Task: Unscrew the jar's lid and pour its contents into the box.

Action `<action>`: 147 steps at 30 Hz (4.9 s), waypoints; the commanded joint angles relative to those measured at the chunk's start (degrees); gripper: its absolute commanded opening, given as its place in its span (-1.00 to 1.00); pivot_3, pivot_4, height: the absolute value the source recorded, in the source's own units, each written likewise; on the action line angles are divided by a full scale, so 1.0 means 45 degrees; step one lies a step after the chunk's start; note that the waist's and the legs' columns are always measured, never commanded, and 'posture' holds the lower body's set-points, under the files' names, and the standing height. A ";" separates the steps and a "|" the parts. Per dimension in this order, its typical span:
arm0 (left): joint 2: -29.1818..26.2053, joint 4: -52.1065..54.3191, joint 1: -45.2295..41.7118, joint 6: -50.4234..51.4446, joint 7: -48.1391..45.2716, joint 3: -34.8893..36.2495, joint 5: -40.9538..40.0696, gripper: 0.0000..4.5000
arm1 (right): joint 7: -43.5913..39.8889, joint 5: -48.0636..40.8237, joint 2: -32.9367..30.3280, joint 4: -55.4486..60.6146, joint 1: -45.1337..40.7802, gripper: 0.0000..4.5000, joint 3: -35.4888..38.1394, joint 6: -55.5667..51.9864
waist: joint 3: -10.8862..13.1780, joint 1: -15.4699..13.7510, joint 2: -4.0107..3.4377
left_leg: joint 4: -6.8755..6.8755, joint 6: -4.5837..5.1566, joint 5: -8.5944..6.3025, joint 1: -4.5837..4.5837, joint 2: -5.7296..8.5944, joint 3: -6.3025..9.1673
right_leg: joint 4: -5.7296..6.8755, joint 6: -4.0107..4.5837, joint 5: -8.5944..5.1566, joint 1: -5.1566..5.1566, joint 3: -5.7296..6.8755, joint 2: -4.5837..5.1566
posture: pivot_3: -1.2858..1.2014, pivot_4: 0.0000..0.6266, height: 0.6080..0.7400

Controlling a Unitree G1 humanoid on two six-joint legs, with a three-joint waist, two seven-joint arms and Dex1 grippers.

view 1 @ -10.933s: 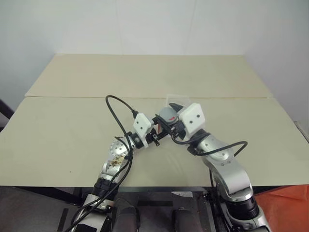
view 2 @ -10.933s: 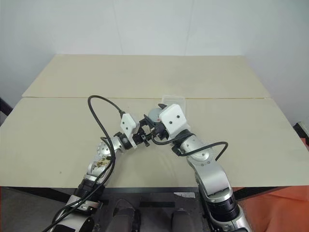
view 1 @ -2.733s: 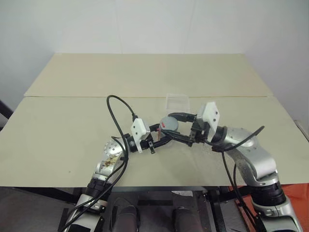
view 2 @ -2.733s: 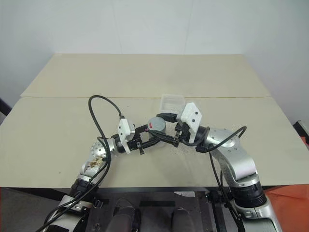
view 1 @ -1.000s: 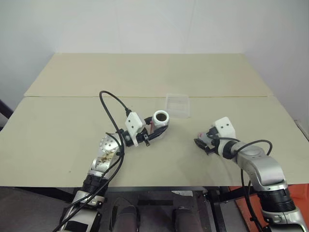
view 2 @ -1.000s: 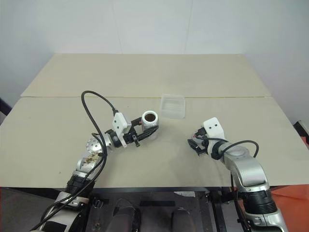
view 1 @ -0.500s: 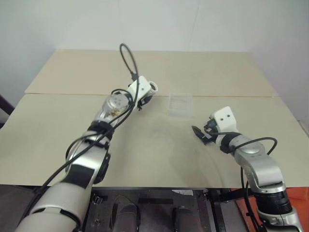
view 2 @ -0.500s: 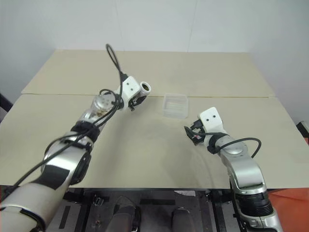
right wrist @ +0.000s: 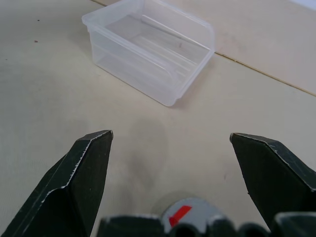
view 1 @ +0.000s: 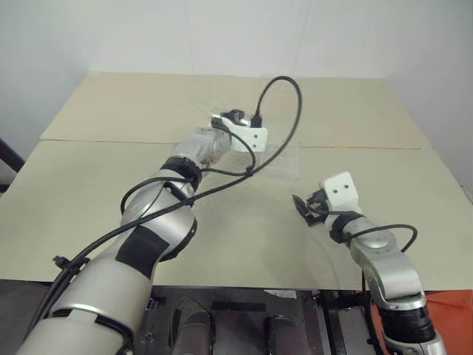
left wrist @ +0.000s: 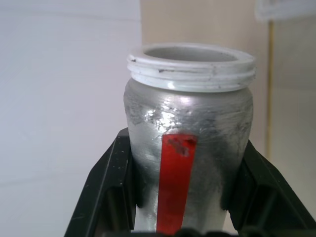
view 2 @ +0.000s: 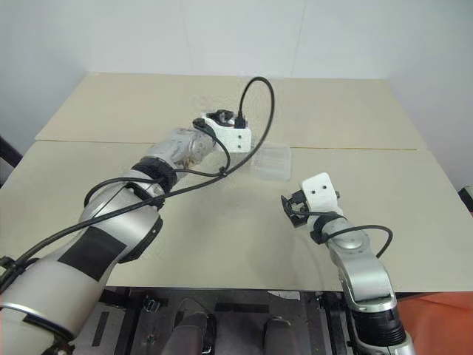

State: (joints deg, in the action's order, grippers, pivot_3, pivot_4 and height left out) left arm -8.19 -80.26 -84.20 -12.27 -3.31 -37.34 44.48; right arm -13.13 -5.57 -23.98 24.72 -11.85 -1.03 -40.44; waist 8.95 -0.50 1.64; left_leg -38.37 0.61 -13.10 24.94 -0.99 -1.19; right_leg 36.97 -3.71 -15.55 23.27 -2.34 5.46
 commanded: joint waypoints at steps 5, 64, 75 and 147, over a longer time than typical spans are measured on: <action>0.0495 -0.0234 -0.0822 0.0556 0.2303 -0.2748 0.3221 -0.13 | 0.0750 0.0342 0.0494 0.1707 0.0359 0.99 0.0335 -0.0607 | 0.0002 0.0036 0.0001 | 0.0000 -0.0001 0.0001 -0.0002 0.0001 0.0000 | 0.0003 -0.0002 -0.0001 0.0005 -0.0002 -0.0001 | 0.03 -0.52 1.00; -0.0810 0.6797 0.7149 0.0241 -0.6622 1.1349 -1.1690 -0.13 | -0.0444 0.0728 0.0513 0.1867 0.0359 0.99 -0.0498 0.0070 | -0.0004 0.0254 -0.0008 | -0.0149 -0.0006 0.0011 -0.0045 0.0009 0.0082 | 0.0200 -0.0006 -0.0003 -0.0037 -0.0002 0.0011 | 0.03 -0.52 1.00; -0.0634 0.5803 0.7229 -0.0494 -0.6403 1.0788 -1.1693 -0.13 | -0.0457 0.0892 0.0494 0.1612 0.0339 0.99 -0.0627 0.0182 | -0.0004 0.0272 -0.0008 | -0.0145 -0.0005 0.0011 -0.0058 0.0010 0.0081 | 0.0197 -0.0006 -0.0003 -0.0043 -0.0002 0.0011 | 0.03 -0.52 1.00; -0.6171 2.6343 2.0452 0.7816 -0.8049 1.4091 -2.0745 0.99 | -1.2149 -0.2968 -0.7021 -0.4757 -0.0375 1.00 0.2913 0.7121 | 0.0036 0.0286 -0.0036 | -0.0090 0.0002 -0.0003 -0.0451 -0.0079 0.0081 | -0.0001 0.0049 -0.0005 -0.0442 -0.0036 -0.0017 | 0.03 -0.52 1.00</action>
State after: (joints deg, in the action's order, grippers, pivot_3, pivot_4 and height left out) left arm -35.69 36.05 7.73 23.07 -40.70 24.41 -47.86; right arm -67.17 -19.15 -54.85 3.66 -12.52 12.02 -10.09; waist 9.11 0.79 1.47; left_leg -38.77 0.62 -13.12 22.92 -1.36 -0.84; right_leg 36.96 -3.48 -15.57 21.28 -2.50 5.37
